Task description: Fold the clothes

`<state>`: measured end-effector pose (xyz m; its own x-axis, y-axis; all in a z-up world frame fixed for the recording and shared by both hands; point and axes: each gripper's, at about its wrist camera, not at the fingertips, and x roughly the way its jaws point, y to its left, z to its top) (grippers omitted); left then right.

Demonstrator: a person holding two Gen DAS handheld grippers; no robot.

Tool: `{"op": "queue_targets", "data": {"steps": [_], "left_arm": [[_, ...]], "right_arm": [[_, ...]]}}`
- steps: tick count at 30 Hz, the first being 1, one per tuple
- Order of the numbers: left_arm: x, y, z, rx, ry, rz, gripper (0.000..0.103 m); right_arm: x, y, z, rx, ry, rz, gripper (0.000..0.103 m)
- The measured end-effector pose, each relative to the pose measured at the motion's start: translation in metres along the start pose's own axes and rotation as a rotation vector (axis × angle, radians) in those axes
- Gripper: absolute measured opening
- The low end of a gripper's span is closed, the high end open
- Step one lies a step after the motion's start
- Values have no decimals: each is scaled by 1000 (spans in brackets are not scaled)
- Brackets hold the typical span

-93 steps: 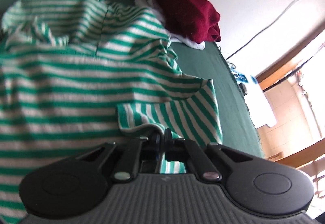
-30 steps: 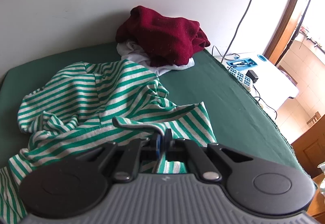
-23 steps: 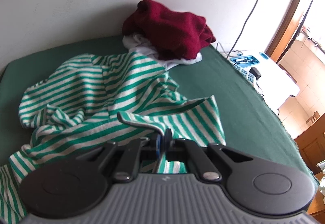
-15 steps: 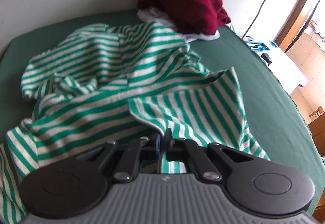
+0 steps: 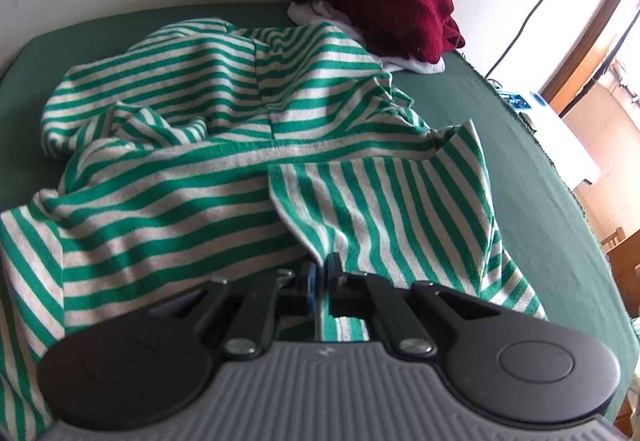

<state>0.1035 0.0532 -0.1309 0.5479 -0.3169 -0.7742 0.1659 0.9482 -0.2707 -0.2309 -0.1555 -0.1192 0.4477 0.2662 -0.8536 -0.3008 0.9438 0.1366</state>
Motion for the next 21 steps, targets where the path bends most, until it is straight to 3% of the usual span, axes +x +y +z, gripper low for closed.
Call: {"op": "queue_targets", "data": {"steps": [3,5,7,14,17,21], "left_arm": [[5,3,-7,-19,8,-6,0],[6,4,-12,-36,12,-16,0],[3,5,-17,-44,3,-19,0],[-3,10,-27,-106,-10,-28,0],[-5,7,-30,-128,-15,-12,0],[-7,2,-33,-150,-19,20,0]], "right_arm": [[-22,-9,30,16,-91,37,9],[-34,-17,55,15,-164,24,29],[-34,-27,84,7,-216,-25,39],[21,-56,218,-64,-305,14,38],[68,-54,275,-167,-264,71,38],[138,-32,325,-308,-185,171,38]]}}
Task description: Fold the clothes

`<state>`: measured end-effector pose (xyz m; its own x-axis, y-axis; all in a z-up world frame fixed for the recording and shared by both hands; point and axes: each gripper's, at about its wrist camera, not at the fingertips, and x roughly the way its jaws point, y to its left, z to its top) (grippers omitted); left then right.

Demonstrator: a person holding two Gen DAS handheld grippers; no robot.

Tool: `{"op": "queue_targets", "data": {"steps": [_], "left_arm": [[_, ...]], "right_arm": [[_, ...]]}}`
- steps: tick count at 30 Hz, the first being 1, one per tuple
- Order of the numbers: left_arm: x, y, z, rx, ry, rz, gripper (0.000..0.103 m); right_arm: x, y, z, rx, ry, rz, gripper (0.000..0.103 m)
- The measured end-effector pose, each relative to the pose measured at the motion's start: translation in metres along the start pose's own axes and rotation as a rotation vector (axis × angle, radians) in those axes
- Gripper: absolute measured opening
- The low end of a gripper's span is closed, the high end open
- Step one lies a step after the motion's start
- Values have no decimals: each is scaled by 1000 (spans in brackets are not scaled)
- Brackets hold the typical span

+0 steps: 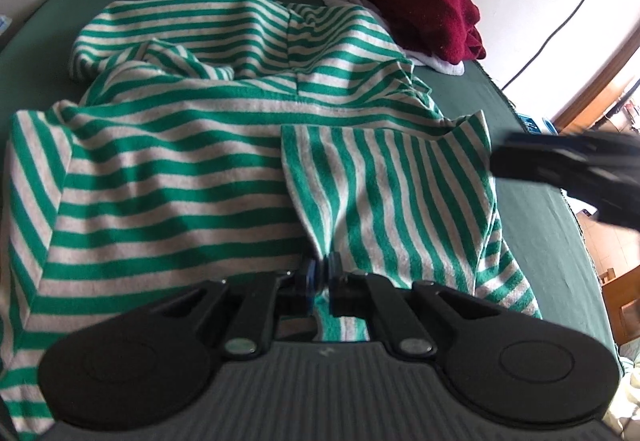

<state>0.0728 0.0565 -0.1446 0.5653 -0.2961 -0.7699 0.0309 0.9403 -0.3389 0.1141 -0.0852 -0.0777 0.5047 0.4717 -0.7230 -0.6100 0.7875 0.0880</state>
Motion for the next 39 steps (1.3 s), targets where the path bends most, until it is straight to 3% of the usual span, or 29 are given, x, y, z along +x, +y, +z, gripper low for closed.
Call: {"op": "queue_targets", "data": {"steps": [5,8,9,11,19,26,27,29,34,37,39], "left_arm": [[-3,-9,-8,15,-11,33,0],[-4,-9,-12,-6,-26,47,0],[-5,-10,-13,-12,-32,53,1],[-5,-12,-15,-12,-43,67,0],[-33,-14,-21,-36,-135,198,0],[-24,14,-26,-115,-73,199,0],[-25,13,-25,-103,-73,194,0],[-28,9,-25,-75,-76,181,0],[-26,8,-24,0,-50,192,0],[-27,10,-26,42,-37,197,0],[-31,12,-27,78,-43,205,0]], "right_arm": [[66,13,21,-175,51,101,38],[86,15,23,-235,80,114,35],[87,15,22,-248,86,124,28],[87,16,21,-273,91,146,4],[83,43,43,-226,-46,265,3],[116,57,30,-209,-40,218,5],[113,50,33,-165,-33,238,7],[92,27,37,-49,-53,258,28],[-1,-34,7,94,-113,195,32],[-50,-47,-38,181,-79,128,31],[-76,-30,-70,201,-45,105,31]]}}
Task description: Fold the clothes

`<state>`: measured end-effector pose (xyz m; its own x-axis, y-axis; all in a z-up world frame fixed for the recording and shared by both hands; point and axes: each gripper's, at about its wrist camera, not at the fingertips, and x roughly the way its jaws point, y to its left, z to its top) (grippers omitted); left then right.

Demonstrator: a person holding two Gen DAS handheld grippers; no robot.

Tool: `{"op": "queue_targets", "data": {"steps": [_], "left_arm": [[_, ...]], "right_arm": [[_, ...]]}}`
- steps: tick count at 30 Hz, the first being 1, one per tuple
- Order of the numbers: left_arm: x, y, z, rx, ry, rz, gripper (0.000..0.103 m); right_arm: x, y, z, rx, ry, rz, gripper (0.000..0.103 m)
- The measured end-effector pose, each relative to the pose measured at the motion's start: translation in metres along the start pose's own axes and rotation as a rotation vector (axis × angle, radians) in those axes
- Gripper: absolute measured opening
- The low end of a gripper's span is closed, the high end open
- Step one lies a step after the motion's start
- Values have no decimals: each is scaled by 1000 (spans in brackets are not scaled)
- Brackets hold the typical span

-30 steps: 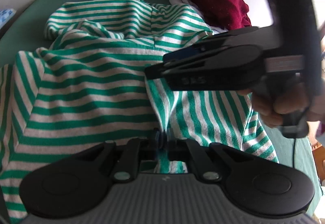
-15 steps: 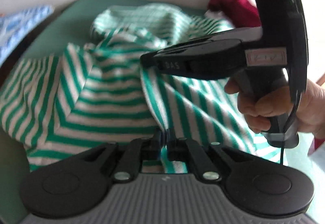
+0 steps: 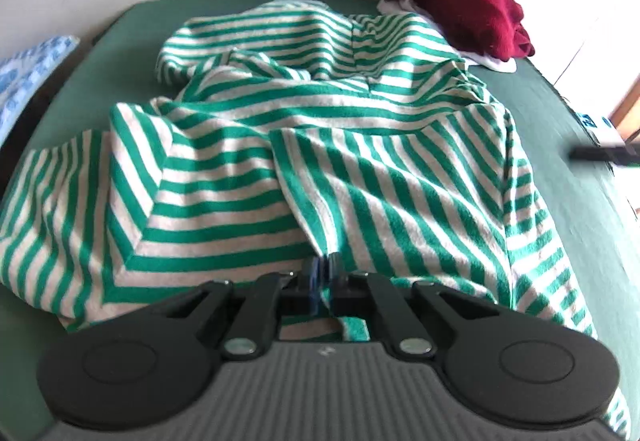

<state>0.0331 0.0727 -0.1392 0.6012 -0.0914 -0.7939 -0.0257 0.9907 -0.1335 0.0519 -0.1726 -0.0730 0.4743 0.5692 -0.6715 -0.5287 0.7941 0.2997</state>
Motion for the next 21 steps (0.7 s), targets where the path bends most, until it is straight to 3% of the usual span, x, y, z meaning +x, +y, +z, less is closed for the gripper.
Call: {"op": "queue_targets", "data": {"steps": [4,6,10,13,17,18,19,21], "left_arm": [[-1,14,3,35,30,20,0],[-10,21,6,58,7,12,0],[-34,9,1,190,-37,-76,1],[-29,-25,-11,386,-57,-56,10],[-5,-52,-17,482,-23,-82,26],[2,-57,-18,505,-12,-66,26],[5,-58,-19,514,-15,-63,26],[5,-58,-19,514,-19,-66,22]], "right_arm": [[-32,52,-70,-61,80,-51,31],[-44,80,-102,-86,123,-77,31],[-42,129,-153,-56,170,-152,30],[-33,148,-174,-35,149,-294,30],[-25,154,-184,-6,110,-412,18],[-24,155,-185,-3,105,-427,14],[-25,155,-185,2,102,-429,3],[-37,157,-185,18,75,-385,3]]}}
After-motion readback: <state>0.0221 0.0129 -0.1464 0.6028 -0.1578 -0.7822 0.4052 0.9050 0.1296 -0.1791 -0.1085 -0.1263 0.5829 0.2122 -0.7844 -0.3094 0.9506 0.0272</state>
